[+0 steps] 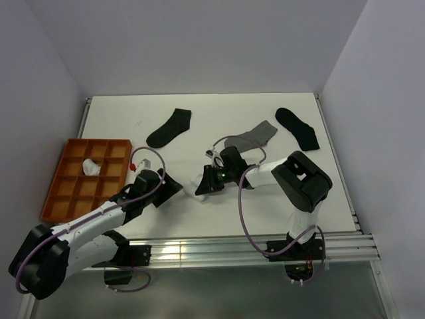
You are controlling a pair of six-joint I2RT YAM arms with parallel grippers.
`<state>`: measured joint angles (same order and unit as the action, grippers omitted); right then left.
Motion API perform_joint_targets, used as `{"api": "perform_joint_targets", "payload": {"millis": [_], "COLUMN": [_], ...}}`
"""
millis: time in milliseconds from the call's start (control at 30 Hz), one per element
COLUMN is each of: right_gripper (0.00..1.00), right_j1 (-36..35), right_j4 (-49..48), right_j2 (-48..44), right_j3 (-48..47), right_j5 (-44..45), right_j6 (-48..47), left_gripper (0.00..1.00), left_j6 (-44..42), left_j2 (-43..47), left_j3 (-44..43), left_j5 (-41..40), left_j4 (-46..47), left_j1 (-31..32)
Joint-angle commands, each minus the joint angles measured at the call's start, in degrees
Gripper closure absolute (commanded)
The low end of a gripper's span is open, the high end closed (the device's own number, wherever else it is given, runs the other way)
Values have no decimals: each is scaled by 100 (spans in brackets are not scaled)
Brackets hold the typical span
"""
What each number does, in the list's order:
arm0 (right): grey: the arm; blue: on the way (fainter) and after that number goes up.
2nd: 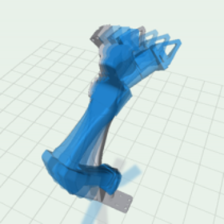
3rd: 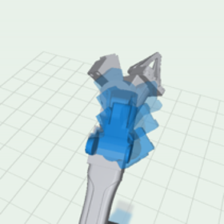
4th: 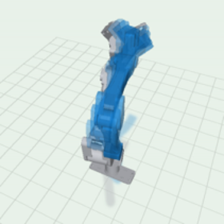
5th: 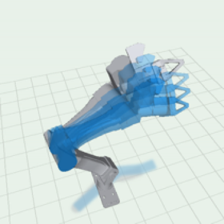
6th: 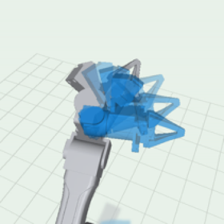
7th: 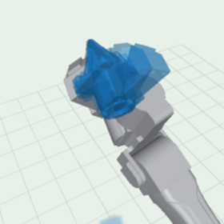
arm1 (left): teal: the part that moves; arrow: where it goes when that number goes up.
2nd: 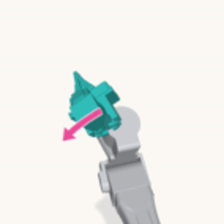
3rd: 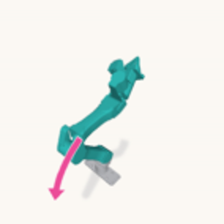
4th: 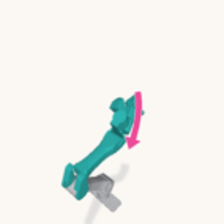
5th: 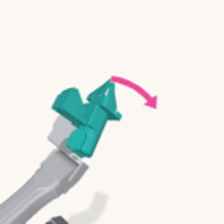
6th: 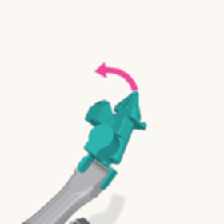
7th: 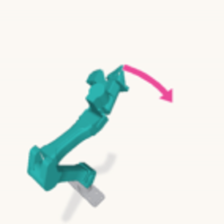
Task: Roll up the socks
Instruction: Roll the sock at the center of the board.
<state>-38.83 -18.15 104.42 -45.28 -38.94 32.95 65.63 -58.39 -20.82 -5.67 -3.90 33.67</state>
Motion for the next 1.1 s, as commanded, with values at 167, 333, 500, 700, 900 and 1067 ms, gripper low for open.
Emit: {"api": "perform_joint_targets", "payload": {"millis": [167,333,500,700,900,1067], "right_gripper": [100,100,100,100,100,86], "right_j1": [183,314,385,517,569,534], "right_j4": [-865,-1164,-919,-997,-735,-427], "right_j2": [588,825,974,1150,1151,704], "right_j3": [687,836,836,950,863,819], "right_j5": [-385,-509,-439,-536,-545,-248], "right_j6": [1002,1240,1152,1205,951,599], "left_gripper": [25,26,32,44,52,62], "left_j6": [381,477,477,425,425,363], "left_j2": [-698,-1244,-1649,-1956,-2211,-2510], "left_j3": [8,-106,-256,-458,-467,-555], "left_j5": [189,198,75,-21,-66,-136], "left_j4": [1189,1488,1550,1436,1410,1182], "left_j1": [517,623,641,650,641,658]}}
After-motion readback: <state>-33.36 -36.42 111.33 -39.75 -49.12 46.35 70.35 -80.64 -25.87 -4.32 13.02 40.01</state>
